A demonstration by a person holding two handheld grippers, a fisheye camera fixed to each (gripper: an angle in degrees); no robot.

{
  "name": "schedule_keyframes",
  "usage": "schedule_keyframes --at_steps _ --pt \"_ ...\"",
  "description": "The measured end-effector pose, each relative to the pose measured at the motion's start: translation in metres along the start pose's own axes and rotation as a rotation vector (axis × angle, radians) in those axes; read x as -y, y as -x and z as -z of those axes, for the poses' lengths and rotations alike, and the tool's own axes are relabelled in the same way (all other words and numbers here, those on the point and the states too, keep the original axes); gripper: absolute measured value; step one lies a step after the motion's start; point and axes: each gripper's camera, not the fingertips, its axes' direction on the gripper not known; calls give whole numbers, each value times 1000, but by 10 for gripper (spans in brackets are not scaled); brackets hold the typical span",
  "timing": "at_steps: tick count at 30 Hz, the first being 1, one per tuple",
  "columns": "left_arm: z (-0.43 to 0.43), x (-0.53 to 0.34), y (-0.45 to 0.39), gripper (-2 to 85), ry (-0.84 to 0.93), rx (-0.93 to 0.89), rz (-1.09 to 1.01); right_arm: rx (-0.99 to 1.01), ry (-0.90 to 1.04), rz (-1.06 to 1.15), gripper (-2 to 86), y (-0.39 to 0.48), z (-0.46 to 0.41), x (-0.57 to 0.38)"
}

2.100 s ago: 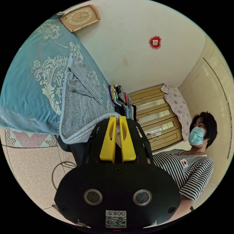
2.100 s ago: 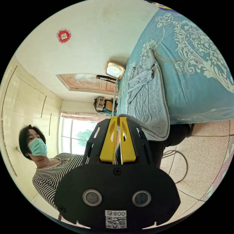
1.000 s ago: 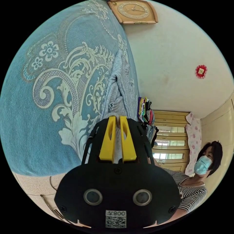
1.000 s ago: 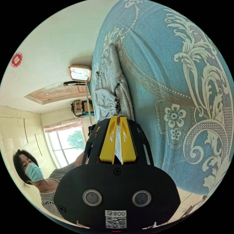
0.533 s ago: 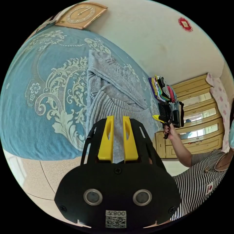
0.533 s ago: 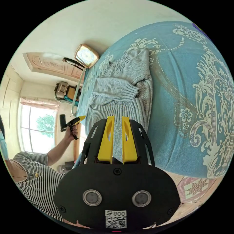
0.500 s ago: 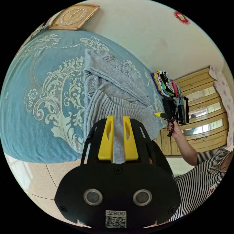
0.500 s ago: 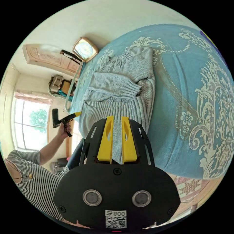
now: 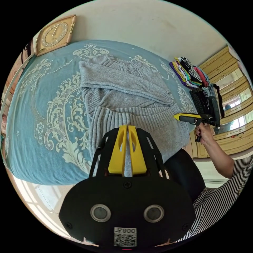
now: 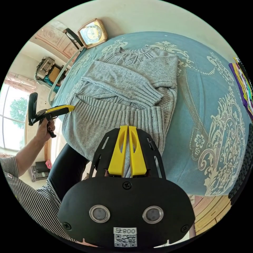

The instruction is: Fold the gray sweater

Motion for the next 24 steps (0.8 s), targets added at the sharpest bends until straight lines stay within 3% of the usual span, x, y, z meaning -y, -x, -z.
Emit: schedule_keyframes --at_steps 5,17,24 --pt "9 3 -10 6 -51 5 -11 -3 -98 -2 5 8 26 -5" --pt "-47 11 7 11 58 21 40 -30 21 -16 5 -7 -18 14" --pt "-18 -16 11 13 -52 -21 57 69 -102 -51 6 -26 26 -17"
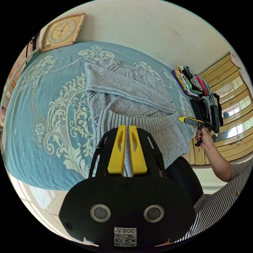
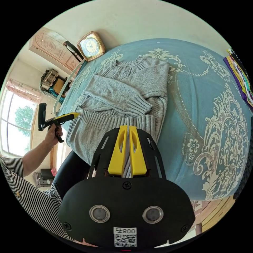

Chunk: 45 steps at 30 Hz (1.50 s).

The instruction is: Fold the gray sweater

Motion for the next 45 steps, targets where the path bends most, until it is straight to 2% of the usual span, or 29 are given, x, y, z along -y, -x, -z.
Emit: schedule_keyframes --at_steps 3,7,11,14,18,24,28,33,45 --pt "7 -14 -1 10 -26 0 -9 16 -25 -10 3 -6 12 -12" --pt "-21 -15 13 4 85 65 1 -61 68 -24 2 -16 -9 -8" --pt "-16 -11 33 4 79 -1 84 -54 103 -36 2 -26 -12 1" --pt "5 -24 34 7 45 5 56 -60 75 -13 6 -27 8 -9" --pt "43 -64 53 20 -7 -40 92 25 3 -69 22 -52 53 -57" --pt "72 -164 116 62 -3 -158 336 265 13 -228 62 -106 71 -158" --pt "67 -202 151 75 -19 -292 463 302 27 -252 65 -115 69 -188" --pt "53 -198 167 78 0 -357 447 312 52 -240 65 -118 63 -194" --pt "58 -189 184 52 53 -366 363 297 33 -234 57 -117 64 -195"
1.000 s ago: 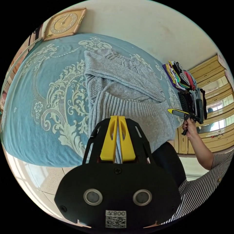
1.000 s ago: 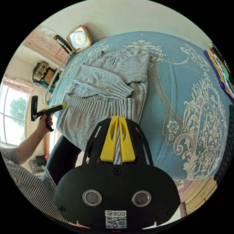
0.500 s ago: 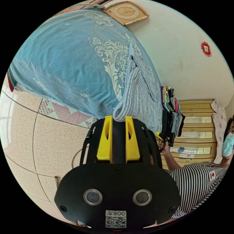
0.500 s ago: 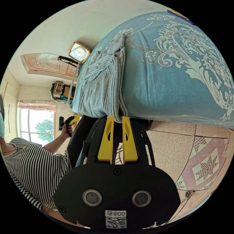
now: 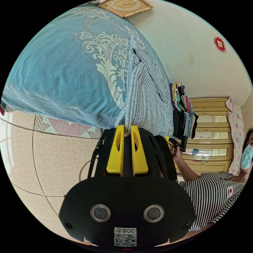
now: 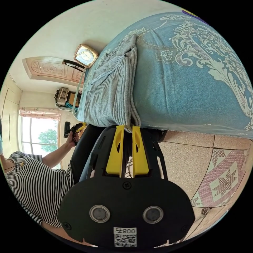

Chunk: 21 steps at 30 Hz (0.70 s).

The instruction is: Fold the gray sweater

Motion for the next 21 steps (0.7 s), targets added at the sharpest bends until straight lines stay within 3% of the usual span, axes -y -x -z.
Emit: schedule_keyframes --at_steps 10,21 --pt "30 -10 16 30 -17 -96 21 -12 25 35 22 12 15 2" --pt "108 -25 -7 23 -117 -242 -64 168 -1 101 12 43 103 9"
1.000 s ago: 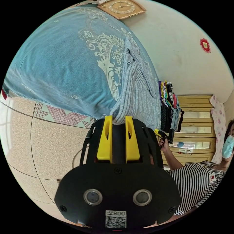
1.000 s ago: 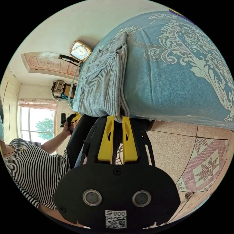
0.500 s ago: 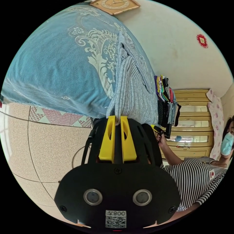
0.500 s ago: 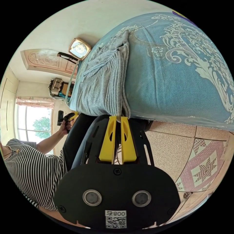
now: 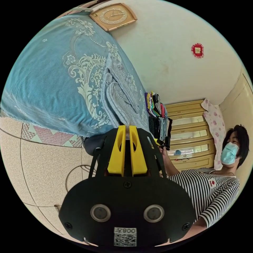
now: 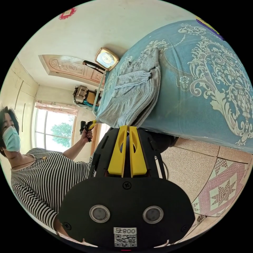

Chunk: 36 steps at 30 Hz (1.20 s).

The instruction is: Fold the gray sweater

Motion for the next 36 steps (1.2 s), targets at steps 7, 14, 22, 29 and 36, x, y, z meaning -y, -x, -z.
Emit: schedule_keyframes --at_steps 7,14,22,29,36 --pt "26 -19 -18 22 -1 -22 -27 -5 38 25 10 23 18 -4" --pt "55 -48 -27 21 -31 -62 -35 38 23 30 8 32 34 -30" --pt "81 -81 -37 20 4 -95 -29 96 53 24 7 35 50 -65" --pt "88 -99 -28 20 13 -130 54 140 76 -54 6 19 48 -94" --pt "89 -46 -53 22 -25 -159 -13 173 48 -16 6 21 54 -47"
